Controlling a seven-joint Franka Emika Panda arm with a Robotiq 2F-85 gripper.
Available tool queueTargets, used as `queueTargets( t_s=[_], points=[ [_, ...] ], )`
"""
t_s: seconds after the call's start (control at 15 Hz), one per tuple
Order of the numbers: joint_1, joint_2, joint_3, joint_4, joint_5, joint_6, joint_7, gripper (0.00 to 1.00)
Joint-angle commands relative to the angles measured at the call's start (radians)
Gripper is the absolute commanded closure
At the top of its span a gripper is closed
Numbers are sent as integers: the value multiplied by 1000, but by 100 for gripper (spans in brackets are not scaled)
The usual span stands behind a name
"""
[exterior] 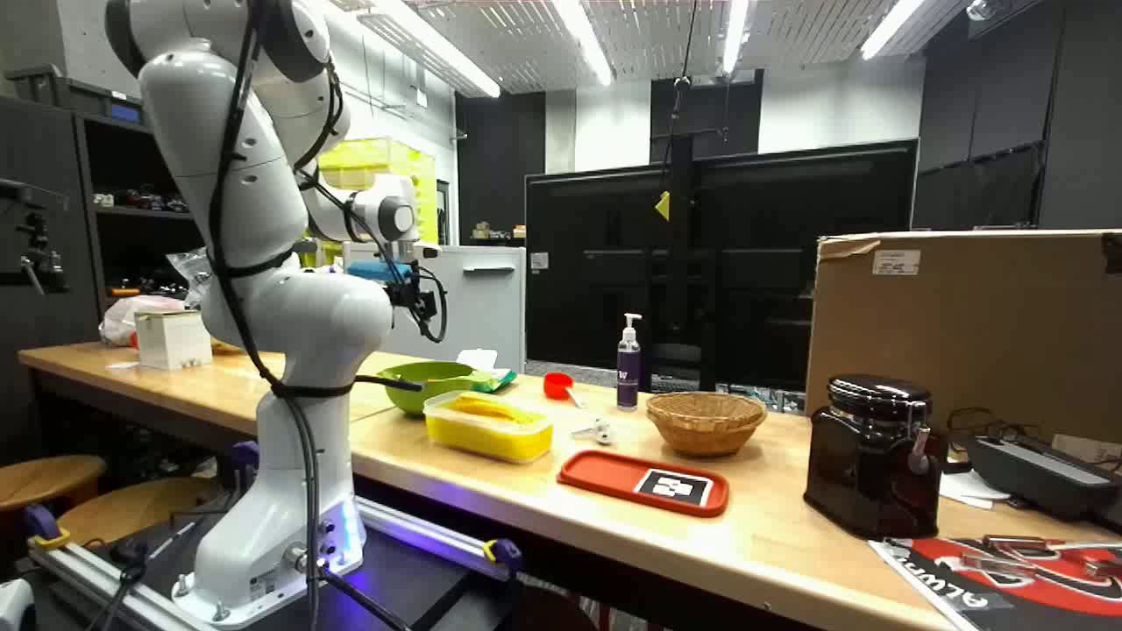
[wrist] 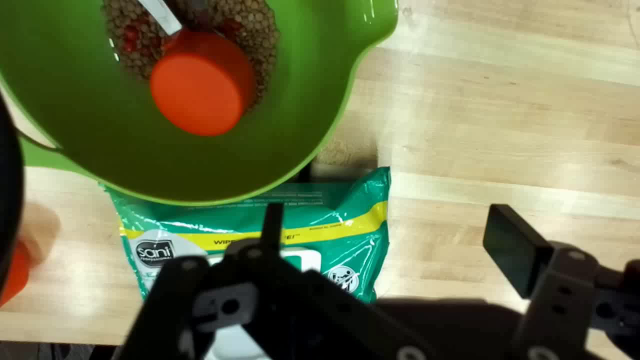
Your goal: Take the yellow item out of the plastic lunch box
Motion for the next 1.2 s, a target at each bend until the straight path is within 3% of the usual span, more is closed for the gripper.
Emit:
queueTargets(
  t_s=[0.0, 0.53, 0.93, 1.13],
  points=[
    [7, 0, -8, 1, -5, -2, 4, 0],
    [7, 0, -8, 1, -5, -2, 3, 0],
    [-73, -133, -41, -61, -111, -189, 48, 0],
    [-121, -219, -89, -92, -163, -310, 23, 0]
  ],
)
